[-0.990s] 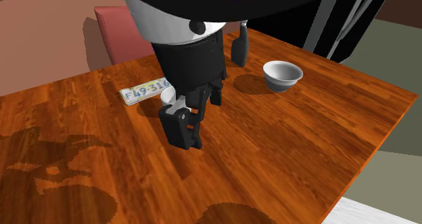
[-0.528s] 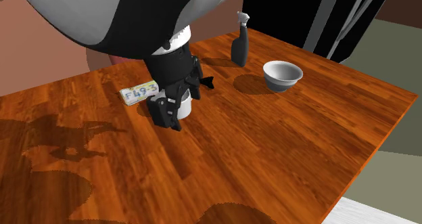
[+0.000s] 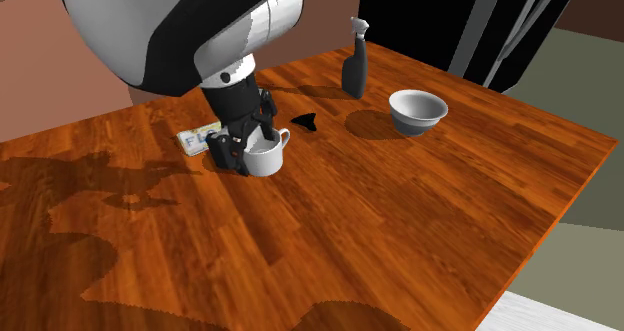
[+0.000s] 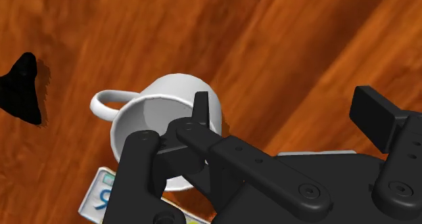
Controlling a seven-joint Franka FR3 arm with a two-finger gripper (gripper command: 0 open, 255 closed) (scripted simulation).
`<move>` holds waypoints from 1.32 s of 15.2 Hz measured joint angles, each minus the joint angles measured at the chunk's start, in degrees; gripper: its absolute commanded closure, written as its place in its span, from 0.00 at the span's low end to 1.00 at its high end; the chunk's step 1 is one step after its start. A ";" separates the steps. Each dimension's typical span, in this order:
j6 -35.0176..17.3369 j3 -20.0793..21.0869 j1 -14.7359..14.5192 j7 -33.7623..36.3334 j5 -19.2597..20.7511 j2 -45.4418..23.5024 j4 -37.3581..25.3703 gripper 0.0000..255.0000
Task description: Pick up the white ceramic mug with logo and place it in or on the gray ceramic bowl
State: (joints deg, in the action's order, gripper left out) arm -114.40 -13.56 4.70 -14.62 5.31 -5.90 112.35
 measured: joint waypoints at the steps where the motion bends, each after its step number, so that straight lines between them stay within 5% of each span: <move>1: -0.54 -0.21 0.43 -0.81 -0.71 -2.50 -1.96 0.00; 7: -0.47 -0.44 3.10 -4.41 -4.30 -15.32 -14.40 0.00; 20: -5.38 -0.27 3.58 -4.74 -4.90 -17.94 -12.08 0.00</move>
State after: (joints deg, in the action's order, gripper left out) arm -119.78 -13.83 8.28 -19.36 0.40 -23.83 100.27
